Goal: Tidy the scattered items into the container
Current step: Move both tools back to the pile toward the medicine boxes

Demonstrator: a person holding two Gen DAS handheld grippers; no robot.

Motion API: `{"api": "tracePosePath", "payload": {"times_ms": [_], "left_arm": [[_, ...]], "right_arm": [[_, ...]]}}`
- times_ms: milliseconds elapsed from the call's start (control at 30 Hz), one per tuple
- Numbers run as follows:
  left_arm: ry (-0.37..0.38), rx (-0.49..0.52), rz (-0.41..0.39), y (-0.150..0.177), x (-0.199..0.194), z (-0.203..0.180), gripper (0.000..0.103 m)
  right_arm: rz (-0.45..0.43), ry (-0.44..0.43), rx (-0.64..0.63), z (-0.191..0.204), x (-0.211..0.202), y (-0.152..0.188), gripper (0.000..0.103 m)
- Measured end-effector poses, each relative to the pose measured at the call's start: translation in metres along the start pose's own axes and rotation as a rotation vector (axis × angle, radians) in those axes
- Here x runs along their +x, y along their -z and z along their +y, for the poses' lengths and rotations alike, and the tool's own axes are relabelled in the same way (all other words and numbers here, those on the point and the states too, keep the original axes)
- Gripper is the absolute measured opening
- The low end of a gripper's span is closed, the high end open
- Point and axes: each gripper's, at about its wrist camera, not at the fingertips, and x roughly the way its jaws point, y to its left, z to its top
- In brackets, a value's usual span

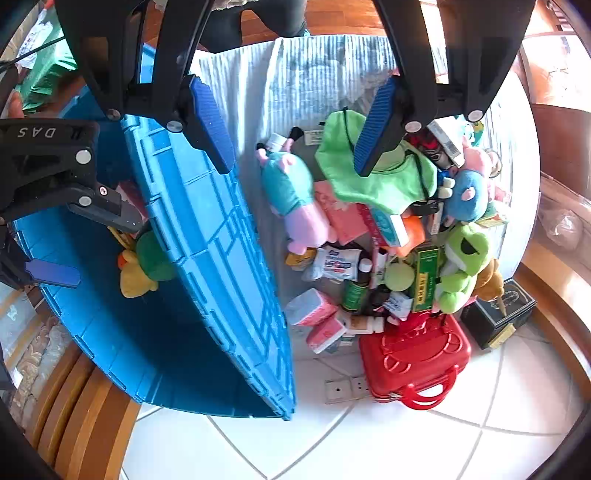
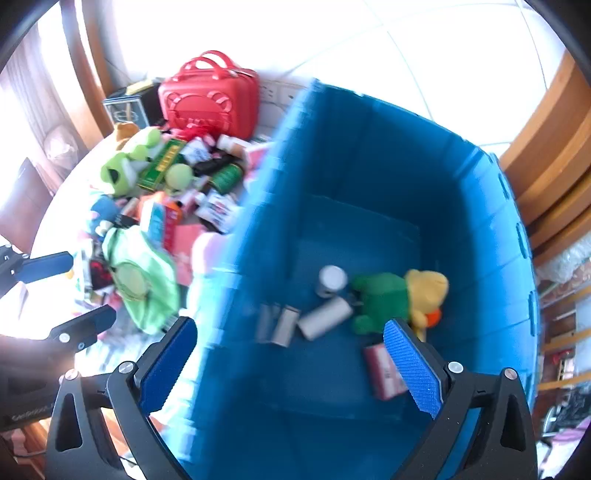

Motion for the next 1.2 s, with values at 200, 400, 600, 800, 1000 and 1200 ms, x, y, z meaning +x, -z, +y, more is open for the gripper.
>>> {"api": "tracePosePath", "payload": {"times_ms": [200,400,600,800,1000,1200], "left_arm": [[-0.033,-0.009,-0.051,0.044,-0.014,0.077,0.067],[-0.056,-0.041,-0.097,0.087,-0.021,0.129,0.067],[-0.064,-0.119,-0.115,0.133,-0.016,0.172,0.067],[-0.092,-0.234,-0.124,0.174,-0.007,0.207,0.067],[-0.151,-0.329,-0.126,0.213,0.005,0.231,0.067],[-0.149,-0.36,-0.104,0.246,0.028,0.251,0.067]], "right_arm": [[-0.037,-0.023,-0.006,0.082,-0.004,-0.005,0.102],[-0.085,-0.073,-0.006,0.151,-0.001,0.005,0.102],[-0.069,-0.119,-0.039,0.197,0.017,0.027,0.102],[-0.084,-0.129,-0.145,0.23,0.042,0.044,0.102],[-0.08,-0.199,-0.195,0.248,0.064,0.062,0.102],[-0.028,-0.258,-0.198,0.272,0.092,0.078,0.103]]}}
